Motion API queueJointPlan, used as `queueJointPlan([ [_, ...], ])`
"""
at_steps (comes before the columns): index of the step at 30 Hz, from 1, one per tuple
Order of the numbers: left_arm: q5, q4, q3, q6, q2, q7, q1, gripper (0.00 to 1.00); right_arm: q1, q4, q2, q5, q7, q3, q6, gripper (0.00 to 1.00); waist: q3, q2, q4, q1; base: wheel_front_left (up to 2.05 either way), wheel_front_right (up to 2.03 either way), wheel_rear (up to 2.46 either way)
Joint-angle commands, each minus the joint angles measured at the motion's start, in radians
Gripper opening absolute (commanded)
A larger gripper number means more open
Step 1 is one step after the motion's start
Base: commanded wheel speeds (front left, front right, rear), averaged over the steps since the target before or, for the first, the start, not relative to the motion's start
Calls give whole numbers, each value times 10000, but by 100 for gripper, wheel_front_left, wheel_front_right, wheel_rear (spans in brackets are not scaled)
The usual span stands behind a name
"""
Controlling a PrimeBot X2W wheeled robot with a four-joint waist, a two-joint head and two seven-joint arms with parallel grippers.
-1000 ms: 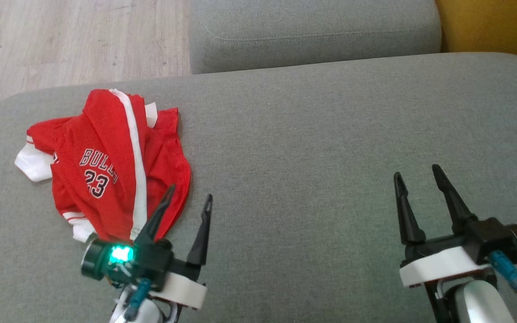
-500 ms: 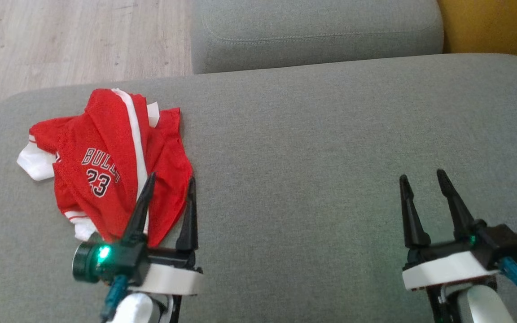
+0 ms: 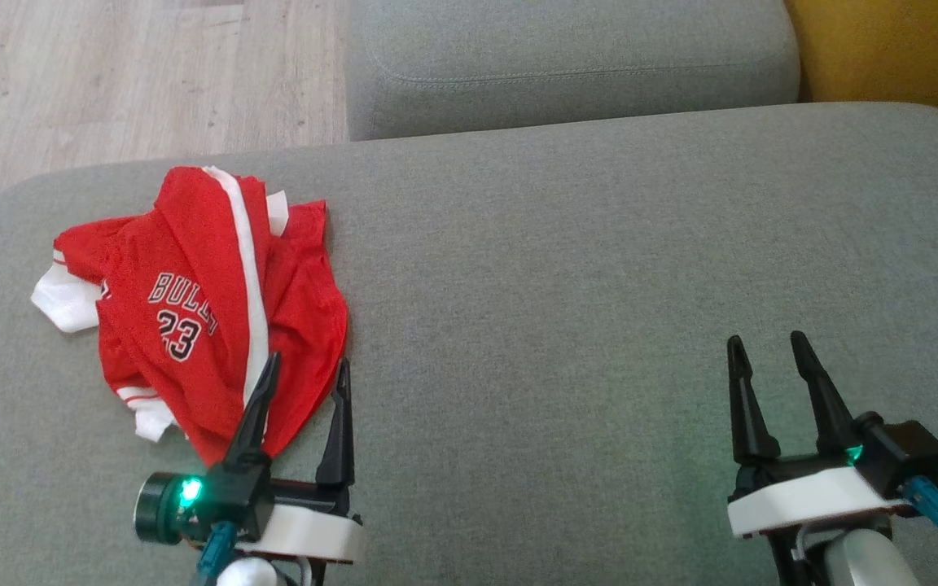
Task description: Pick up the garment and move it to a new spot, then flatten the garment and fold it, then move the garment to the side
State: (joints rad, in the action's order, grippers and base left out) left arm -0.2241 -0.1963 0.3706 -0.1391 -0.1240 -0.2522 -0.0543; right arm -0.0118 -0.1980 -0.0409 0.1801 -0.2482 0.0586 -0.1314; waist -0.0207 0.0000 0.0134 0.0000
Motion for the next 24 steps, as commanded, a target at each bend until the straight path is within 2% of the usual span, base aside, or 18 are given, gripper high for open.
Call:
queueJointPlan([
  [1, 207, 249, -492, 130, 63, -95, -307, 100, 364, 246, -93, -39, -136, 277, 7, 100, 14, 0, 7, 0, 0, 0, 0],
  [12, 578, 387, -1033, 363, 324, -95, -243, 100, 332, 211, -93, 207, -136, 443, 7, 100, 130, 0, -300, 0, 0, 0, 0],
  [24, 917, 410, -1713, 462, 434, -95, 196, 100, 81, 384, -93, 333, -136, 1106, 7, 100, 379, 0, -1622, 0, 0, 0, 0],
])
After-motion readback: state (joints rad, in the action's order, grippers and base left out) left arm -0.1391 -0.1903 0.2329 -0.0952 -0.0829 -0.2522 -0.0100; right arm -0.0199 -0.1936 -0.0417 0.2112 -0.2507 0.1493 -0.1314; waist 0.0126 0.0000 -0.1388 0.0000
